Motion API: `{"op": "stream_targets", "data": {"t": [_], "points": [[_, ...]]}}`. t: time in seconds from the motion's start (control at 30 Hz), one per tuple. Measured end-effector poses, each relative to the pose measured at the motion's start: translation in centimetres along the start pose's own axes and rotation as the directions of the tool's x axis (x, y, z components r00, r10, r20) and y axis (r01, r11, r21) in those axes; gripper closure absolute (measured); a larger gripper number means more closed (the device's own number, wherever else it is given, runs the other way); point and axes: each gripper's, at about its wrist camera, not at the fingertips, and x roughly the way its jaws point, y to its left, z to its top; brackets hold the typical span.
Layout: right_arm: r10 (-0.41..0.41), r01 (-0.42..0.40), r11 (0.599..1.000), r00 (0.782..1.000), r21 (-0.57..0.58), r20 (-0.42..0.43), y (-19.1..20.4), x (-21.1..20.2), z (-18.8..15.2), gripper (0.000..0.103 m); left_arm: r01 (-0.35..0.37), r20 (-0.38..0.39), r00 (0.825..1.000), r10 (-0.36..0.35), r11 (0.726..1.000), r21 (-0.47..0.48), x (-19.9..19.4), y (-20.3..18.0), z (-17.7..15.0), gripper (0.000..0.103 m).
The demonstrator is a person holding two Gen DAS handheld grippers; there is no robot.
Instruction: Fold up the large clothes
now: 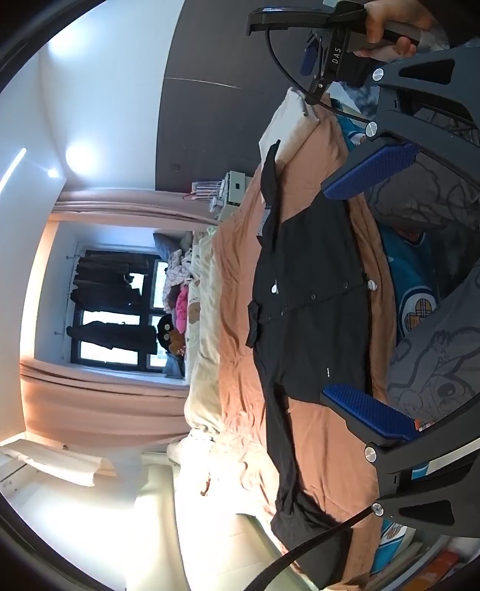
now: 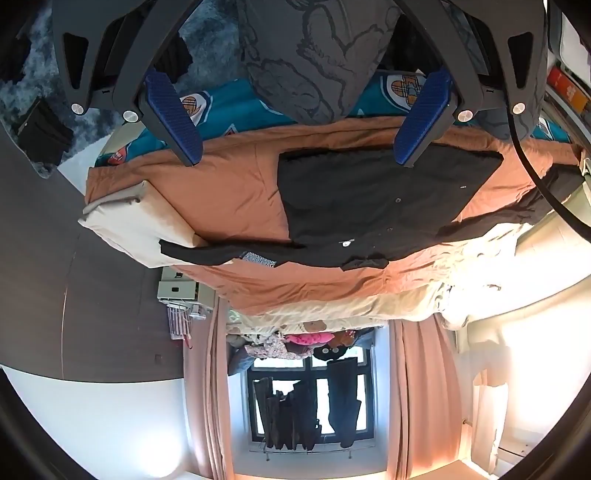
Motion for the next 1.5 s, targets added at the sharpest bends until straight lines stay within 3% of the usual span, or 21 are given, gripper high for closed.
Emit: {"op": "stream_targets", "data": {"t": [1.5], "points": [[-0.008,0.007,1.000,1.000,0.022,0.019,0.0,-0.1,-0.4,0.000,0.012,0.021,1.000,-0.013,1.000,0.010,-1.8,0.0,-0.1,0.003]]}}
